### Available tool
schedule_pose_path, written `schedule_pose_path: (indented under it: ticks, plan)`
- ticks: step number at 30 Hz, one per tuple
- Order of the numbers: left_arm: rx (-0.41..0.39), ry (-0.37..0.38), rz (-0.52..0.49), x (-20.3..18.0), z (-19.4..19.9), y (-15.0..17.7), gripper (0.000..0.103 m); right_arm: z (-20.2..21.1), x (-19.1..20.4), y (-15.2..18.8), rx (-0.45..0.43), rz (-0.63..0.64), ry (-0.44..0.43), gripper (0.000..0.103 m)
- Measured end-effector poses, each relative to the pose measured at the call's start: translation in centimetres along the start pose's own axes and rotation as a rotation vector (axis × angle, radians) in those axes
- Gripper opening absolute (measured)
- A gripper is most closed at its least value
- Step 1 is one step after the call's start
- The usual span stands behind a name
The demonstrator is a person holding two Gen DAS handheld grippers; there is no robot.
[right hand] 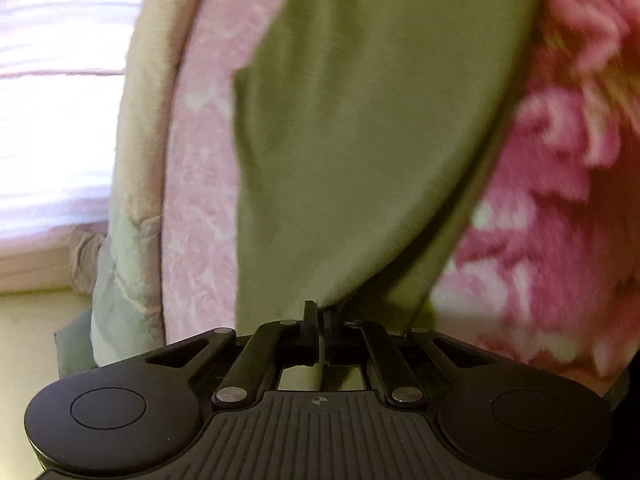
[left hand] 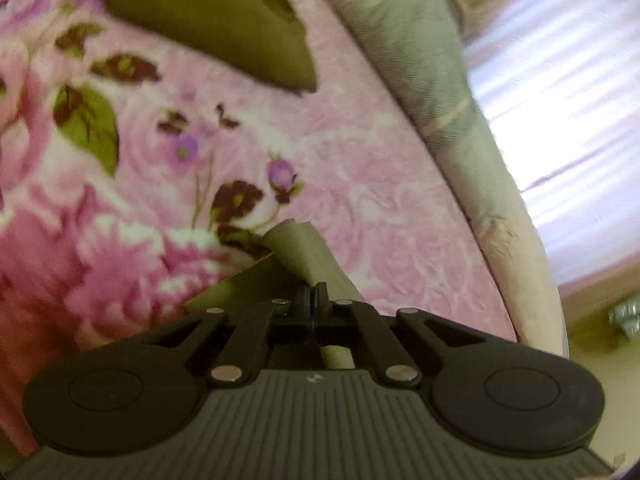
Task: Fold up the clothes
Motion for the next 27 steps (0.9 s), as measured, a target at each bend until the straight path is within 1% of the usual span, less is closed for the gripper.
schedule_pose_path:
  ticks: [5,11,13,18,19,21,22,24,25,26,27]
  plan:
    - [0.023,-0.034,-0.071,1.0,0.8,0.5,0.0,1.1,0.7,0.0,-0.002,0.071,0.007,0.0]
    - [0.032,-0.08,-0.12,2.3,-0.1,0.9,0.0,1.0,-0.8,0.9,0.017,0.092,0.057,0.0]
    - [0.022,-0.082,-0.14,2.1,0.1,0.8,0.0,1.1,-1.1,1.0,0.016,0.103,0.072,0.0]
    - [-0.001,-0.091,-0.197,1.5,0.8,0.9,0.0,1.5,-0.9,0.7,0.0,0.115,0.069,0.0]
    - [0.008,-0.116,-0.2,1.8,0.5,1.2,0.0,1.3,-1.0,0.7,0.003,0.118,0.075,0.0]
    - [0.036,-0.198,-0.233,3.1,-0.8,2.1,0.0,0.8,-1.5,0.9,0.019,0.128,0.097,0.0]
    - [0.043,-0.243,-0.279,3.5,-1.5,2.5,0.004,0.5,-1.9,1.0,0.03,0.135,0.113,0.001]
    - [0.018,-0.291,-0.341,3.0,-2.0,2.8,0.005,0.4,-1.9,1.1,0.039,0.135,0.105,0.001]
    - [0.008,-0.308,-0.362,2.7,-2.0,2.8,0.006,0.6,-1.7,1.1,0.042,0.136,0.099,0.014]
    - [0.002,-0.324,-0.381,2.3,-1.8,2.8,0.006,1.1,-1.7,0.8,0.028,0.137,0.098,0.037]
    - [-0.005,-0.34,-0.399,1.9,-1.7,2.8,0.008,1.9,-1.7,0.4,0.007,0.138,0.099,0.047]
Point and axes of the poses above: each gripper's, at about its wrist camera, not at the fingertips, and z roughly against the way its jaws point, x to its left, y to its underside, the point moved 10 cm from there along -z, roughly the way its jaws point, and after that the axes turned 12 degrees about z, right-handed, at the moved point
